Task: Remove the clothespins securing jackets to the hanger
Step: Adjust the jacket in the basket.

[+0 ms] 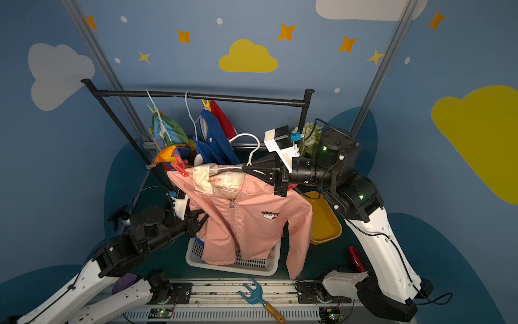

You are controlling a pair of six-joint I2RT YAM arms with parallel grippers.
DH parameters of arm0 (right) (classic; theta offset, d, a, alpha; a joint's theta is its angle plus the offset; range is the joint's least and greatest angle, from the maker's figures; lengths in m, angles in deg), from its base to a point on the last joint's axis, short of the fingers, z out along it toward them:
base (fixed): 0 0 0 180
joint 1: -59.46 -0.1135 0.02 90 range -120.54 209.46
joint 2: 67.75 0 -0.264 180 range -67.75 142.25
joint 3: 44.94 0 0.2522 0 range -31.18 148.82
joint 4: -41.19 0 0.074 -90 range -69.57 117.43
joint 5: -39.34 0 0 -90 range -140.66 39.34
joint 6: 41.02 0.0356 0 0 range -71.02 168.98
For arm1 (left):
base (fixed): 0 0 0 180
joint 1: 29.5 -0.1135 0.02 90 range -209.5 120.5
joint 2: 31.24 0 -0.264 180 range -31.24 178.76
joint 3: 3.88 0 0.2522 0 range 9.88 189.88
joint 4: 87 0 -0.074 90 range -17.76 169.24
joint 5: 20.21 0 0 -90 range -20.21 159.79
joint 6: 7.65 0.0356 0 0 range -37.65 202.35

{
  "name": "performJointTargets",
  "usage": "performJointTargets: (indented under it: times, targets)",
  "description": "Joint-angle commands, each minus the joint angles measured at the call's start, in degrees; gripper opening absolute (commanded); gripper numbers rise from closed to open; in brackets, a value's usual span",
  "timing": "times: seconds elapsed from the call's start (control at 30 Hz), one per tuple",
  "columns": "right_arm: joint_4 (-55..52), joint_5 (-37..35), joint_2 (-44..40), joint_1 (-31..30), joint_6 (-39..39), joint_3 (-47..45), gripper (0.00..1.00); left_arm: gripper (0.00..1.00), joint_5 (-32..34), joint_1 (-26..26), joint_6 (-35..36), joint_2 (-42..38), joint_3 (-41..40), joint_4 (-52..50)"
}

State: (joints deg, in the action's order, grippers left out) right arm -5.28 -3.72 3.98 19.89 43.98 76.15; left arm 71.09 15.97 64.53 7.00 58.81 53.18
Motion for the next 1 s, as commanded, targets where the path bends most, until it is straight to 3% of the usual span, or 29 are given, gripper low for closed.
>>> performJointTargets:
  times: [0.0,0.1,0.27,0.43,0.53,0.67,0.77,0.9,0.97]
  targets:
    - [3.15,1.58,-1.72,-0.30,-1.22,0.52,0.00,0.30,4.83,0.21,-1.62,-1.79,-2.50,-2.45]
    - [-0.11,2.05,-0.23,-1.61,-3.58,1.16,0.00,0.36,9.42,0.23,-1.76,-4.26,-4.69,-5.12]
    - [-3.11,-3.48,-2.14,-2.04,-7.36,-1.33,0.00,0.68,15.72,0.14,-1.09,-8.17,-3.69,-11.11]
    - [-4.19,-9.36,-0.39,-1.43,-6.82,4.00,0.00,0.72,13.61,2.34,0.33,-3.42,4.75,-12.15]
    - [-3.34,-10.30,2.13,-1.69,-4.41,8.81,0.00,0.74,18.78,11.78,0.91,0.85,4.25,-5.99]
    - [-3.19,-10.60,3.29,-2.60,-4.14,10.36,0.00,0.82,42.70,31.54,5.39,4.39,2.70,2.20]
    - [-3.49,-12.83,3.32,-2.74,-4.65,9.30,0.00,0.92,51.80,42.75,7.96,9.59,1.35,10.79]
    - [-2.23,-14.95,3.09,-2.86,-4.05,8.15,0.00,0.96,58.49,50.69,5.86,22.85,4.72,15.96]
    - [-2.92,-15.21,3.33,-2.88,-4.22,8.50,0.00,1.00,64.58,54.43,1.78,28.33,9.22,12.13]
